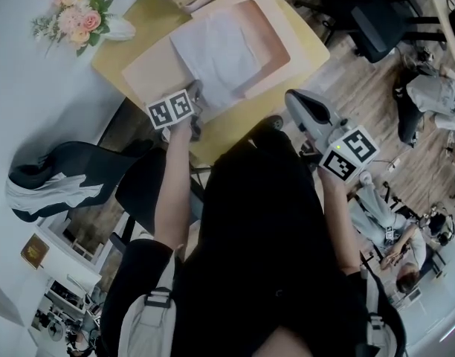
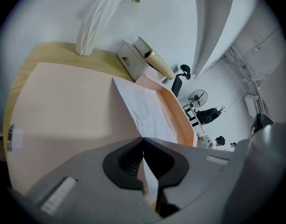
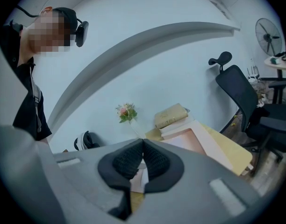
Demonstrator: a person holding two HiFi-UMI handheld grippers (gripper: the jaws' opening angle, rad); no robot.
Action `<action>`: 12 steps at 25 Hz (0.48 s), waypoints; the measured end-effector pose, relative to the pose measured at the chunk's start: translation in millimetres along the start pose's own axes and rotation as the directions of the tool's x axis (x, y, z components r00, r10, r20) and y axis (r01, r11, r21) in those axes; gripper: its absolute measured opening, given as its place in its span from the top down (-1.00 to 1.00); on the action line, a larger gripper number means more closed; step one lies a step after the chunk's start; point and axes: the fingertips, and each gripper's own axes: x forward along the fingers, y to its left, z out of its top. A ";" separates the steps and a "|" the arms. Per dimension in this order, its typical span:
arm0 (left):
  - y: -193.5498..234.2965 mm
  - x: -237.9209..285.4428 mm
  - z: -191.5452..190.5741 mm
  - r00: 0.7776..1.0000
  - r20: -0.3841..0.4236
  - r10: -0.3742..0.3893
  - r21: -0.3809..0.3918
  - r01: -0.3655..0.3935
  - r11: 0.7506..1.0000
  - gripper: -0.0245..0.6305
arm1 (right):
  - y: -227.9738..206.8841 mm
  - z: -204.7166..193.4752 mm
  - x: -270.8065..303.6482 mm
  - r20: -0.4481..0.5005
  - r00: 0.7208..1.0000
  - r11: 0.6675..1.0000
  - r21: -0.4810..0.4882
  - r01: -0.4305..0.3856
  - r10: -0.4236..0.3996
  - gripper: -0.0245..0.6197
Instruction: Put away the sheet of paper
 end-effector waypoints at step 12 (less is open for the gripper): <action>-41.1 36.2 8.2 0.999 -0.013 -0.053 0.060 0.054 0.997 0.89 | -11.6 -0.7 -29.6 0.026 0.997 0.998 0.013 0.066 -0.067 0.92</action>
